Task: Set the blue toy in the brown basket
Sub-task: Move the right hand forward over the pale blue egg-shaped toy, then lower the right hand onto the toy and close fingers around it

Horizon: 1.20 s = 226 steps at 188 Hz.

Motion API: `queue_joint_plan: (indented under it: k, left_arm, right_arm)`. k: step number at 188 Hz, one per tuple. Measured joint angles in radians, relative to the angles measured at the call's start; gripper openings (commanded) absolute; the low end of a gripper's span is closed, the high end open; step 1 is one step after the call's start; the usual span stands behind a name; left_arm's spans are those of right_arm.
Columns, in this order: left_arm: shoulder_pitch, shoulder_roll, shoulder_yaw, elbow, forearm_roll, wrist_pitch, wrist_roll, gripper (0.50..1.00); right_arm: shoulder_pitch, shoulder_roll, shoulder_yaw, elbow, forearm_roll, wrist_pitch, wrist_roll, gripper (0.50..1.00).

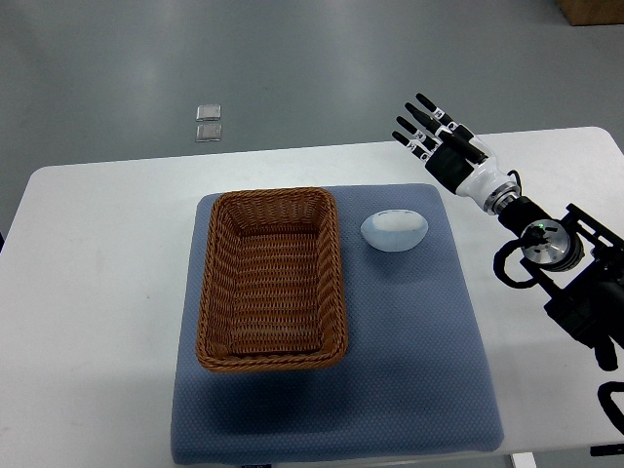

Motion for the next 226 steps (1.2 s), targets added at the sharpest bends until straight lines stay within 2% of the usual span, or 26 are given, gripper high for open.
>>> queue_joint_plan:
  k: [68,99,123,156,181,208,226]
  left_arm:
    - [0.001,0.000,0.002,-0.003,0.000,0.000,0.000,1.000]
    - [0.000,0.000,0.000,-0.002,0.000,0.000,0.000,1.000]
    - [0.000,0.000,-0.001,-0.001,0.000,0.000,0.000,1.000]
    - [0.001,0.000,-0.001,-0.001,0.000,0.000,0.000,1.000]
    - [0.000,0.000,0.001,-0.003,0.001,0.000,0.000,1.000]
    - [0.000,0.000,0.002,-0.003,0.001,0.000,0.000,1.000]
    - [0.000,0.000,0.001,-0.003,0.001,0.000,0.000,1.000]
  right_arm:
    - [0.009,-0.005,-0.015,0.000,-0.059,-0.002,-0.002,0.911]
    - [0.049,-0.048,-0.050,0.000,-0.248,0.032,-0.002,0.911]
    - [0.125,-0.119,-0.141,0.003,-0.457,0.075,-0.003,0.911]
    - [0.296,-0.262,-0.409,0.060,-0.696,0.136,-0.002,0.909]
    - [0.471,-0.345,-0.691,0.139,-0.794,0.146,-0.002,0.907]
    - [0.660,-0.365,-0.968,0.205,-0.854,0.130,-0.025,0.905]
    - [0.719,-0.342,-1.053,0.212,-0.862,0.103,-0.060,0.905]
